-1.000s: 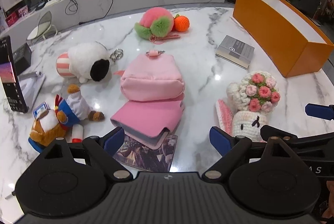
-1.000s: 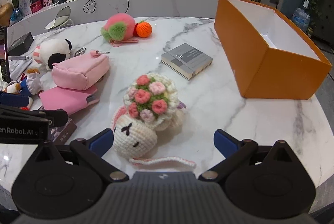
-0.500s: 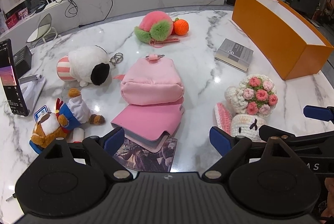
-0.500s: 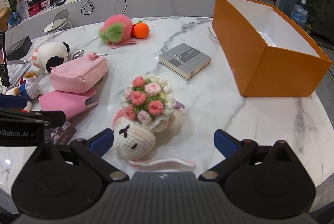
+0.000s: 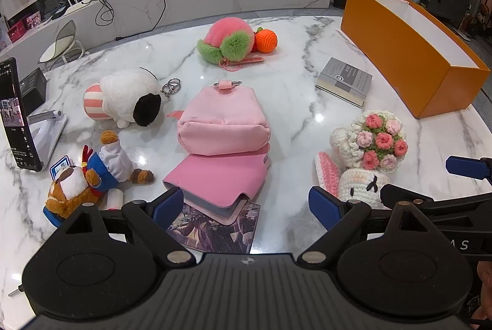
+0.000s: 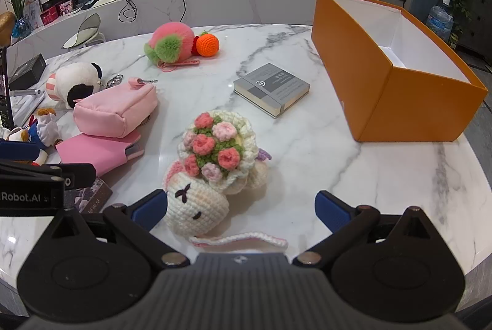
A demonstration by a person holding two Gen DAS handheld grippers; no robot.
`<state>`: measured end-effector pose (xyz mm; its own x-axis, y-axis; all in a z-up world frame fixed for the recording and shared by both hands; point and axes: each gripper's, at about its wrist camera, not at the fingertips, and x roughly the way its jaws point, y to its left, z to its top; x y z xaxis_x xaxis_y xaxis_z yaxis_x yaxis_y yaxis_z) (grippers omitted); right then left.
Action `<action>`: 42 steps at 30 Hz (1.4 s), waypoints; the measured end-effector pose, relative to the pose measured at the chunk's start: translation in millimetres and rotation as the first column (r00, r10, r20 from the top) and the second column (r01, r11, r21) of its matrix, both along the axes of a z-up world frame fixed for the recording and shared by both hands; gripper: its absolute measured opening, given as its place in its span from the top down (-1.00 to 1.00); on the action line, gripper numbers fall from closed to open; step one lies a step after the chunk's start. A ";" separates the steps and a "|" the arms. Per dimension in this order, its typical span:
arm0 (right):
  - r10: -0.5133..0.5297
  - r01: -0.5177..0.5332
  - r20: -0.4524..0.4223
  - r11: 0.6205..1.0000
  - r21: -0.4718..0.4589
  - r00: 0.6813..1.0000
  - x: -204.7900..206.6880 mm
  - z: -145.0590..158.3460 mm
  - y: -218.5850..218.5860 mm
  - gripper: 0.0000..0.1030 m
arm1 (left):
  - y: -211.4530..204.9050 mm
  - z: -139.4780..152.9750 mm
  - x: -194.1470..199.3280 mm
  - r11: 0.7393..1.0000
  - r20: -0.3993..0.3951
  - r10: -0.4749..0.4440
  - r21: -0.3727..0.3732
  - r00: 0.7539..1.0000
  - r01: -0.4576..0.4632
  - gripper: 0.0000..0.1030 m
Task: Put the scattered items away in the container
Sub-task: 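Move both tools toward the pink backpack and crocheted bunny bouquet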
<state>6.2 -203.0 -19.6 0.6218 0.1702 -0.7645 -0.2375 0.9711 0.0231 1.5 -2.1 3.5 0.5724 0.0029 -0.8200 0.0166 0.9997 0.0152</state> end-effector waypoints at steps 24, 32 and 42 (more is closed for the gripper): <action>-0.005 0.005 -0.005 1.000 -0.003 1.000 0.6 -1.1 1.2 -0.99 | 1.8 1.9 -0.9 1.000 0.005 -0.003 -0.008 1.000 0.003 -1.00; -0.006 0.006 -0.006 1.000 -0.003 1.000 0.5 -1.6 0.9 -0.99 | 2.4 1.7 -0.7 1.000 0.005 -0.001 -0.012 1.000 0.001 -1.00; 0.001 -0.001 -0.021 1.000 0.024 1.000 2.7 -4.1 1.4 -0.99 | 16.2 -0.5 8.5 0.999 0.013 0.011 -0.039 1.000 -0.010 -1.00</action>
